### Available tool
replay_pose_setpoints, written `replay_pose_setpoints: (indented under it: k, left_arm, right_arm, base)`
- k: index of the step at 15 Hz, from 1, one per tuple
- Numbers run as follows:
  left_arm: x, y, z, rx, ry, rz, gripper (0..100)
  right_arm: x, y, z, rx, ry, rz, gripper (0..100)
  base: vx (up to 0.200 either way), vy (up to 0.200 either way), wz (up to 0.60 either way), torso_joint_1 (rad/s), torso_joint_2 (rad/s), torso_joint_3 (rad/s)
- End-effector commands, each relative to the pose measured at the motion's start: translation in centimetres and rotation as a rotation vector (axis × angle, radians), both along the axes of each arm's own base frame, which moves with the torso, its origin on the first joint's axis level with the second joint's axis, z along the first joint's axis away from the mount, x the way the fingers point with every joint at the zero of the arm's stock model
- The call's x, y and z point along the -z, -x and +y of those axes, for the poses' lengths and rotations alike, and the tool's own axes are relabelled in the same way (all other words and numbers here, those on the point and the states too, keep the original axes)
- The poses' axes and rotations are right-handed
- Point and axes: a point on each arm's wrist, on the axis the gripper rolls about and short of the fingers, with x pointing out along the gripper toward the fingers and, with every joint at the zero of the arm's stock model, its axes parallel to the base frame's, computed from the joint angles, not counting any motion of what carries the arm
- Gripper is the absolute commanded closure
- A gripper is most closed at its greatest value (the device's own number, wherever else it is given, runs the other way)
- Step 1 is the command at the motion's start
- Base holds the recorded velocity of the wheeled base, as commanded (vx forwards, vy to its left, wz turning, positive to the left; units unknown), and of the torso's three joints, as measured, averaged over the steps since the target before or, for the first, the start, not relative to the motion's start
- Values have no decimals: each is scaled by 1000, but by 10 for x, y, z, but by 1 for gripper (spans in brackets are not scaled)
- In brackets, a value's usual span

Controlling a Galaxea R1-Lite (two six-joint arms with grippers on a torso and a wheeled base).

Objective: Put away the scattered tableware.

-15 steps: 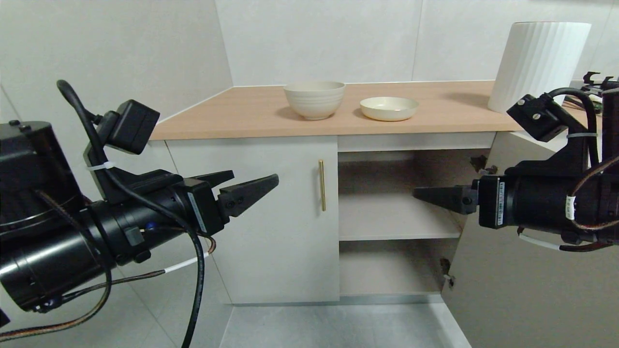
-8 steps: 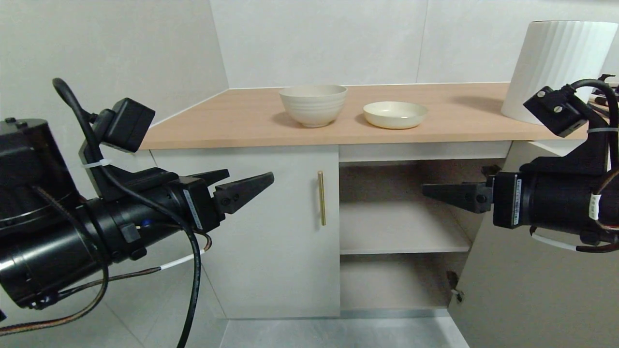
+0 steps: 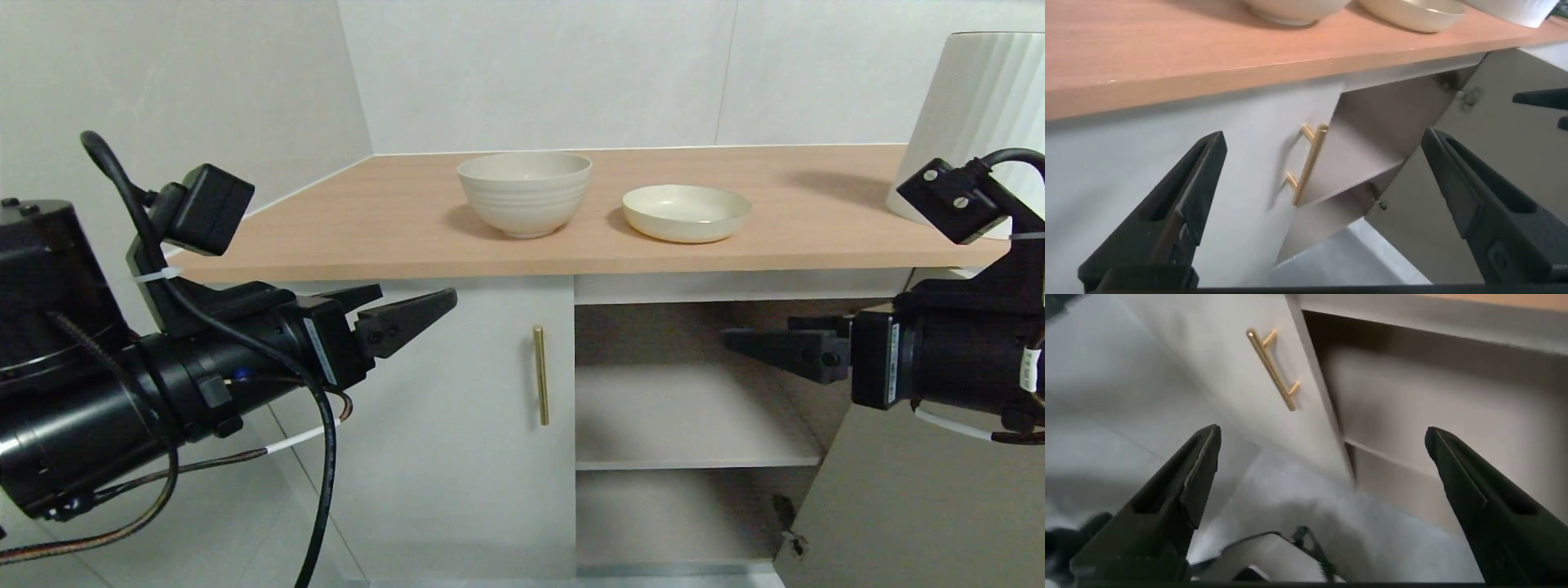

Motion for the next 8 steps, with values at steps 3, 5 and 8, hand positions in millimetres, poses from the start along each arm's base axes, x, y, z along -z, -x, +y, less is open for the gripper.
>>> replay_pose_setpoints:
  k: [3, 5, 8]
  left_arm:
    - [-1, 1, 1, 0, 3, -4, 0]
    - [0, 1, 0, 0, 2, -1, 0]
    - [0, 1, 0, 2, 0, 1, 0]
  right_arm:
    - [0, 6, 0, -20, 4, -8, 0]
    - [0, 10, -1, -33, 5, -16, 0]
    - [-1, 11, -2, -35, 11, -28, 0]
  base:
    - [0, 0, 0, 0, 0, 0]
    - [0, 0, 0, 0, 0, 0]
    - [0, 0, 0, 11, -61, -54]
